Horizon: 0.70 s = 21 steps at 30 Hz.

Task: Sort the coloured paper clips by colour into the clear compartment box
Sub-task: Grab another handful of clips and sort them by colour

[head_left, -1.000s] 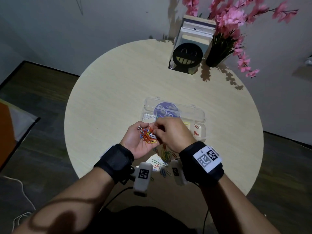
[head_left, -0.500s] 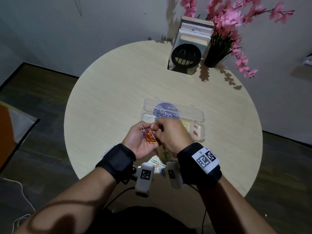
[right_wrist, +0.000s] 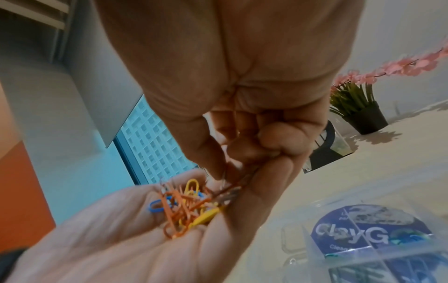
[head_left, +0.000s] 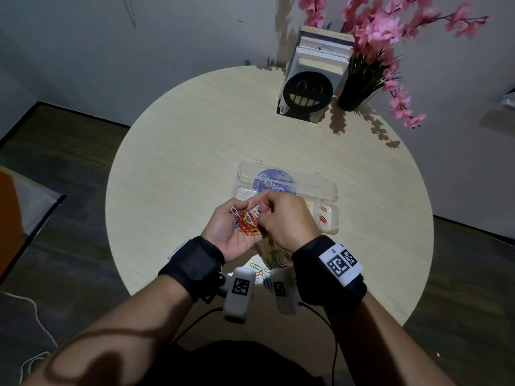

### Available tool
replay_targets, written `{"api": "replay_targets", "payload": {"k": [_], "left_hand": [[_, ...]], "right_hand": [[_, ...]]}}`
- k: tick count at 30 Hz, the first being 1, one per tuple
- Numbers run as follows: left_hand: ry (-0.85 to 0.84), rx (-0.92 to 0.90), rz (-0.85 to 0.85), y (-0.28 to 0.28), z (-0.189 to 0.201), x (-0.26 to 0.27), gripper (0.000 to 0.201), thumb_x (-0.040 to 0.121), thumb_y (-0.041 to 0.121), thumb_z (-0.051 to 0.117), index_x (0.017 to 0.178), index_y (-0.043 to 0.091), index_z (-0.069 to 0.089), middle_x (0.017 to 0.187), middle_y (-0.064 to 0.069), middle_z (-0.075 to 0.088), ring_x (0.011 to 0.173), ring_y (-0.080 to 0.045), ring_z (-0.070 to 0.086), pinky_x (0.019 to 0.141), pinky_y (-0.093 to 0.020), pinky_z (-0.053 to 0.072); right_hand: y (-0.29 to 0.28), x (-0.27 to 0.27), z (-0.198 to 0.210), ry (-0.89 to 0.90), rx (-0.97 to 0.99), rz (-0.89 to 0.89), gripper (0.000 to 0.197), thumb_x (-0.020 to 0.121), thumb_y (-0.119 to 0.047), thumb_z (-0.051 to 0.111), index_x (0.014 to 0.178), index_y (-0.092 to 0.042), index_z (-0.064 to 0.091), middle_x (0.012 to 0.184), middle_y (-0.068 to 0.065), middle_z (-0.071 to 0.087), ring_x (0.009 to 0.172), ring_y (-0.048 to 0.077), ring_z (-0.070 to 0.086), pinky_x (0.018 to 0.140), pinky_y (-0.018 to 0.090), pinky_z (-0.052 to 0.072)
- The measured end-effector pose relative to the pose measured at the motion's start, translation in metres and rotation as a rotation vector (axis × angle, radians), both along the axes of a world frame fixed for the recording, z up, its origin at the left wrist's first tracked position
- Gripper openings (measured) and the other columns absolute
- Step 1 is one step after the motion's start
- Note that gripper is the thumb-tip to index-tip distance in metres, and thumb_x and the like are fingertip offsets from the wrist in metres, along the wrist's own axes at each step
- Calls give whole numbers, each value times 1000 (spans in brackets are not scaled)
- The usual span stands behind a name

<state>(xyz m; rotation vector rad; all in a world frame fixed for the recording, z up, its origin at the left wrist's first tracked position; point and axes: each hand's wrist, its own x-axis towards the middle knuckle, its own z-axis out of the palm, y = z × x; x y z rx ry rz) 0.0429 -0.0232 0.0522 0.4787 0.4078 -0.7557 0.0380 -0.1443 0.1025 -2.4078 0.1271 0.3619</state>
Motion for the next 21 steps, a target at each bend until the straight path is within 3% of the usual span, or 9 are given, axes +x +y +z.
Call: {"api": "replay_targets", "payload": {"k": [2, 4, 7, 12, 17, 21], "left_hand": [[23, -7, 22, 3, -3, 2, 50, 80, 19, 38, 118, 3, 65, 116, -18, 63, 96, -27, 65, 81, -38, 57], [24, 6, 35, 6, -5, 5, 50, 79, 19, 38, 115, -2, 66, 115, -18, 65, 97, -28, 66, 85, -41, 54], [29, 44, 39, 12, -9, 8, 48, 78, 19, 41, 111, -5, 66, 121, -20, 63, 103, -32, 65, 92, -43, 50], [40, 42, 58, 30, -20, 4, 48, 79, 19, 41, 115, -4, 61, 125, -24, 60, 114, -40, 60, 96, -46, 47], [82, 25, 113, 48, -28, 3, 46, 78, 19, 41, 104, -5, 70, 128, -25, 58, 117, -42, 56, 93, -48, 49], [79, 19, 159, 60, -26, 5, 46, 79, 19, 41, 106, -6, 69, 127, -25, 59, 117, -43, 56, 91, -50, 49]], "right_hand": [[-4, 4, 4, 21, 55, -5, 9, 77, -5, 57, 73, -12, 61, 67, -16, 60, 61, 2, 52, 52, 12, 40], [-8, 10, 8, 38, 111, -19, 13, 78, -6, 58, 71, -17, 61, 65, -13, 58, 60, 1, 53, 49, 9, 39], [-17, 21, 7, 43, 168, -63, 16, 78, -7, 63, 69, -21, 61, 65, -7, 59, 59, 7, 52, 58, 20, 42], [-24, 44, -19, 57, 159, -187, 10, 75, -6, 63, 70, -14, 65, 67, -3, 62, 65, 16, 55, 71, 32, 49], [-6, 65, -56, 88, 12, -135, 14, 81, -9, 57, 70, -3, 64, 73, 9, 63, 71, 21, 55, 67, 27, 42], [7, 73, -66, 119, 17, -134, 32, 82, -9, 57, 53, -18, 49, 68, 4, 58, 68, 19, 52, 66, 29, 42]]}}
